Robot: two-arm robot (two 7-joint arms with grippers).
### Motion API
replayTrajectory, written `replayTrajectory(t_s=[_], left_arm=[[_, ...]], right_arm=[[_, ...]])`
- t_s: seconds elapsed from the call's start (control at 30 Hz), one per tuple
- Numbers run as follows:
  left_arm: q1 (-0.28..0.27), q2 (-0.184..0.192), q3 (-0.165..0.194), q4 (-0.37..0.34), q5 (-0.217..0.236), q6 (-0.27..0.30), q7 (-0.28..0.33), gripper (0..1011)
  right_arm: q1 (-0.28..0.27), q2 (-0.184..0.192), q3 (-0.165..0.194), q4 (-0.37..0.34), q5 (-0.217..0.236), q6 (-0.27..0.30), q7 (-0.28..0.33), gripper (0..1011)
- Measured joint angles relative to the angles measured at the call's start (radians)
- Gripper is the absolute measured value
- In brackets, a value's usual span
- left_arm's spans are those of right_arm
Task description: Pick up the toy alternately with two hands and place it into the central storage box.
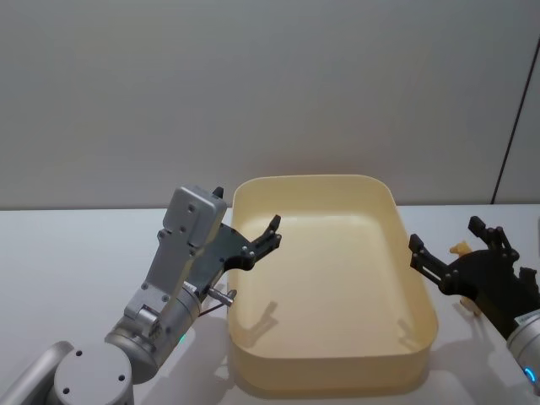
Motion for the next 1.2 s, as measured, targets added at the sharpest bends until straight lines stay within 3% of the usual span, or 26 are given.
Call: replayTrajectory(t_s=[1.2], left_arm=[[0.000,0.000,0.000,0.000,0.000,0.000,0.000,1001]], right_arm=[[0.000,0.000,0.000,0.000,0.000,0.000,0.000,1001]])
